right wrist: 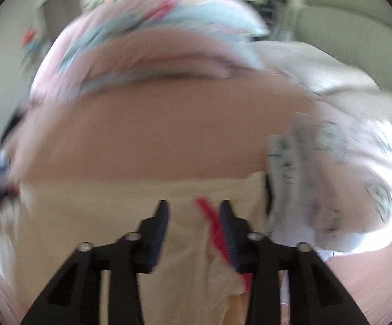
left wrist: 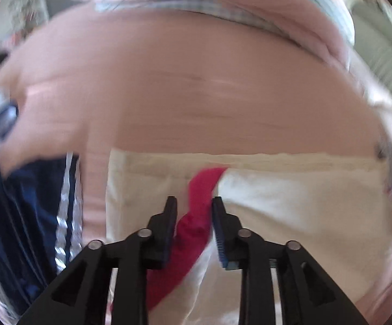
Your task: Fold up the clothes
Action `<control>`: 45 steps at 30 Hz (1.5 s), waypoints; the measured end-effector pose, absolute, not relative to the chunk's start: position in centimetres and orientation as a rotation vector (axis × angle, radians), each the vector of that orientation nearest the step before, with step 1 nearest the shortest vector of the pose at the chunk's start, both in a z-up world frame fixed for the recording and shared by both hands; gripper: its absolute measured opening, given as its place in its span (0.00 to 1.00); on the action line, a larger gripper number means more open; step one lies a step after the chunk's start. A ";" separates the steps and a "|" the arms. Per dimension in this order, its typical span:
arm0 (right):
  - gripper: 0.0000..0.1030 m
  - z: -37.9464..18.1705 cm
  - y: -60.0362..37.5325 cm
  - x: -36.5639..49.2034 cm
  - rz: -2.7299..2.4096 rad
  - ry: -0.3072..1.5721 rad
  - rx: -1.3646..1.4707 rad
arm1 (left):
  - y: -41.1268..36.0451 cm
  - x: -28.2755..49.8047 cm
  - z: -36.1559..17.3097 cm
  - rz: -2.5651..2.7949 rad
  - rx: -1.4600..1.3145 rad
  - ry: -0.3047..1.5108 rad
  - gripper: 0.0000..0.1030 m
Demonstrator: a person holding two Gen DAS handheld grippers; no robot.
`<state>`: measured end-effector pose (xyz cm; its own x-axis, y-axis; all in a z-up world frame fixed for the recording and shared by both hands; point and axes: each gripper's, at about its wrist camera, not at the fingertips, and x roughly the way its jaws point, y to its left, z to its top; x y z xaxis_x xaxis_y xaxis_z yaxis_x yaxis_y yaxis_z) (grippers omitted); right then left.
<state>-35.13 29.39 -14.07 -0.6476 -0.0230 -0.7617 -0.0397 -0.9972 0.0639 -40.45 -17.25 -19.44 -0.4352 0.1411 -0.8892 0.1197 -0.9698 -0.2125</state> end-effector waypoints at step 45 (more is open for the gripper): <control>0.42 -17.6 26.2 -29.8 2.866 -0.158 -1.421 | -19.0 -30.9 -18.6 2.792 -1.486 -0.183 0.23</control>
<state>-29.80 26.19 -17.59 -0.6049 -0.0114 -0.7962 0.0989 -0.9932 -0.0609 -30.87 -18.96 -18.60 -0.5598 0.0312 -0.8281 0.0770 -0.9930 -0.0895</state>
